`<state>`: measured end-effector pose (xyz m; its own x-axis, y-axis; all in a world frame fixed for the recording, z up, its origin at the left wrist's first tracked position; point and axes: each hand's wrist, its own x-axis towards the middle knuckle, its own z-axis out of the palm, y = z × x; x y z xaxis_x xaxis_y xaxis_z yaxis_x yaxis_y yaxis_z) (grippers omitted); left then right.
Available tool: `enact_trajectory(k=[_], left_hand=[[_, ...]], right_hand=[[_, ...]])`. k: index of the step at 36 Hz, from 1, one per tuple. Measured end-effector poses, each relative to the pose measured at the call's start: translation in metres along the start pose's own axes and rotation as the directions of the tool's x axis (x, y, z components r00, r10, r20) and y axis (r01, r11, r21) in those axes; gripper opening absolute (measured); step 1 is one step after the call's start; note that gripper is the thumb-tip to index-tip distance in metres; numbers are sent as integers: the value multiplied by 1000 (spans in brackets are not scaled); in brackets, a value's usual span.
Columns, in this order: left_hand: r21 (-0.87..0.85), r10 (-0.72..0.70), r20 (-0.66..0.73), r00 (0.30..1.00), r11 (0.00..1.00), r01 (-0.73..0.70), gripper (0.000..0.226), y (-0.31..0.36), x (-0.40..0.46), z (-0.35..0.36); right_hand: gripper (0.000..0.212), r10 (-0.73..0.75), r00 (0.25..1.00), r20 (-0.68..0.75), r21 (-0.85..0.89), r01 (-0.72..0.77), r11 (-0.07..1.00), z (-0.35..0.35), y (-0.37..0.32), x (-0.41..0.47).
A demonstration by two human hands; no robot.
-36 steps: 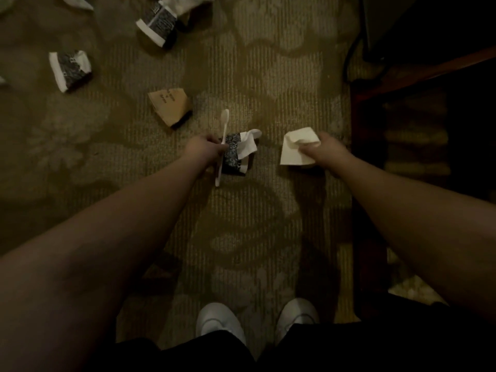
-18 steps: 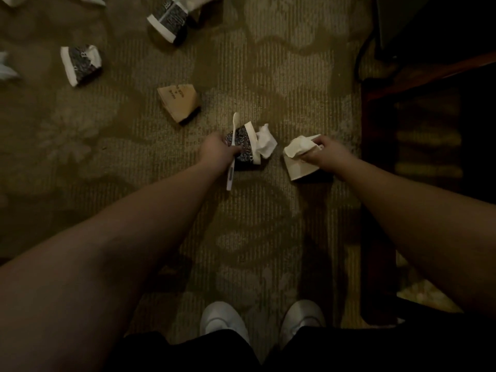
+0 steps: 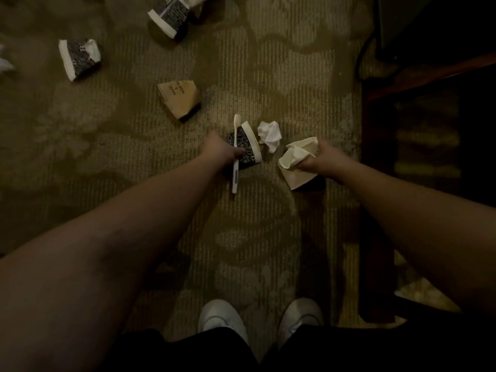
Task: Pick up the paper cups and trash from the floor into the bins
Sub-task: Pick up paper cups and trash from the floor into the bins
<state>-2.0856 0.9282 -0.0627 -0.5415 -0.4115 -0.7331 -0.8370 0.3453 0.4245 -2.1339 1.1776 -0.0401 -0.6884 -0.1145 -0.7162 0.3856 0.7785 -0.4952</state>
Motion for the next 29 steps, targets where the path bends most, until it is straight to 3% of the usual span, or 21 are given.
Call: enact_trajectory(k=[6,9,16,20,25,27,29], left_hand=[[-33,16,36,999,999,-14,70,-5,-3,-1],[-39,-18,95,995,999,22,60,-5,-5,-1],[-144,-20,152,988,989,42,80,2,-6,-7],[-197,-27,184,983,978,64,78,0,-5,-10],[-314,-34,211,977,944,101,72,-3,-6,-21],[-361,-58,208,976,923,132,65,-5,-4,-27],[-384,-95,187,978,909,162,43,-8,-1,-32]], right_hand=[[79,-16,999,32,-230,22,973,0,-6,-4],[67,-26,998,59,-289,42,957,1,-5,-2],[41,-61,997,42,-375,73,924,9,2,4],[37,-41,998,53,-232,52,971,-2,-1,8],[49,-71,976,208,214,26,977,-17,-30,12],[50,-95,967,236,260,32,965,-11,-44,18],[55,-90,964,249,245,28,969,-1,-60,23]])
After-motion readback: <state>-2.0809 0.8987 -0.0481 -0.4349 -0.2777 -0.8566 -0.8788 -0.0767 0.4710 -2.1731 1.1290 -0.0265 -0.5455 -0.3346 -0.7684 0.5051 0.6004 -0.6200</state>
